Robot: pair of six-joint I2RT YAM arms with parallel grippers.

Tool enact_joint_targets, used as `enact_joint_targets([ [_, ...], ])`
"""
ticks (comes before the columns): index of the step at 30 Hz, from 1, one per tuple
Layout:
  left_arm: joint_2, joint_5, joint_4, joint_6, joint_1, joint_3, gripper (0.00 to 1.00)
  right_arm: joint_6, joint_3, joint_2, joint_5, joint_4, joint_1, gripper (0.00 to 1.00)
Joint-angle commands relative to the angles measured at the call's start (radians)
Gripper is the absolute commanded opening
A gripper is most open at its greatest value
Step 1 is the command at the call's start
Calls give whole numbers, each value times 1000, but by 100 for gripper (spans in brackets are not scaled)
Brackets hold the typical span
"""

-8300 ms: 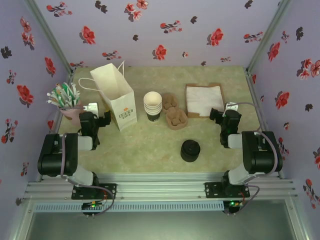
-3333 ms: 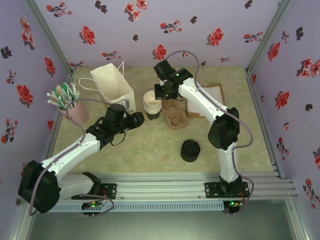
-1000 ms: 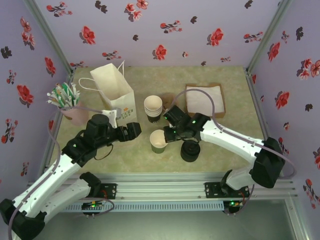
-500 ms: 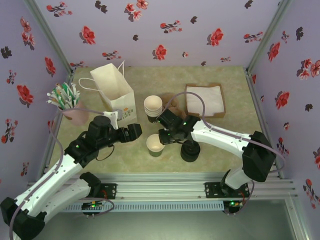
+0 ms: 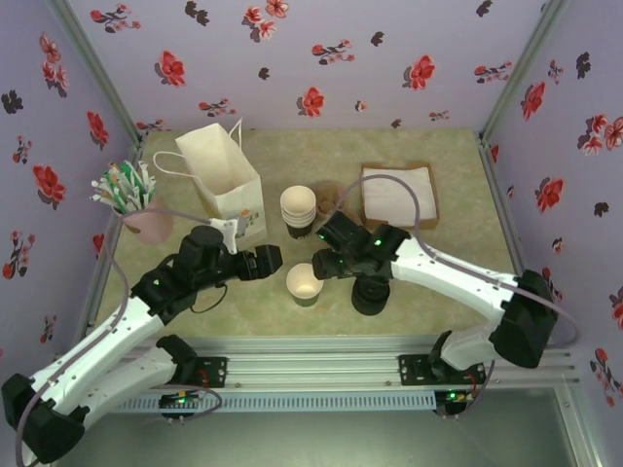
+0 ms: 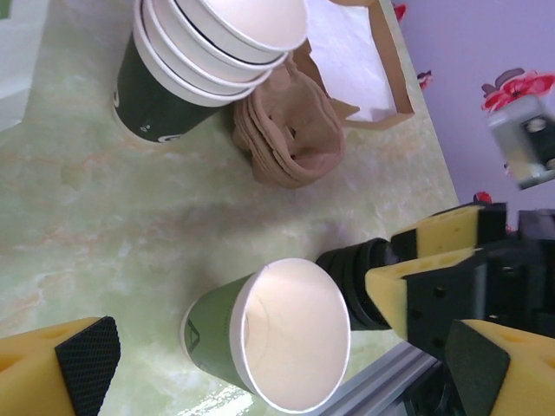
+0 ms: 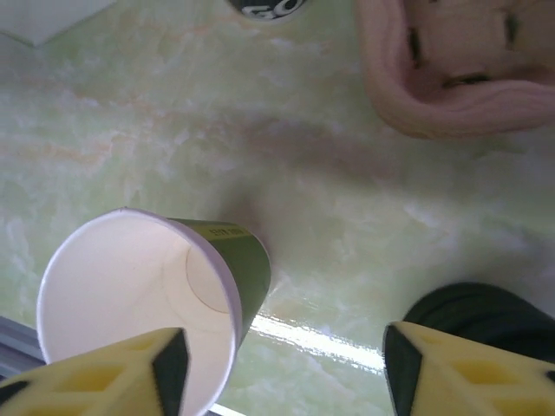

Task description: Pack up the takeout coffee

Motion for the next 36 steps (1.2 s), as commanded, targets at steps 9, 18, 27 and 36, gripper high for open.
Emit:
enact_joint_targets([
  [9,129,-99,-22,28,-166,121,99,121,-132,-285,222,-187,3,96],
  [18,267,-160,7,86,-271,175,99,136,-280,-398,145,-138,-87,99],
  [27,303,-181,-21,130,-280,200,99,105,-375,-392,35,-49,-179,99],
  [36,309,-188,0,119,-280,185,99,84,-395,-345,-28,33,-206,99],
])
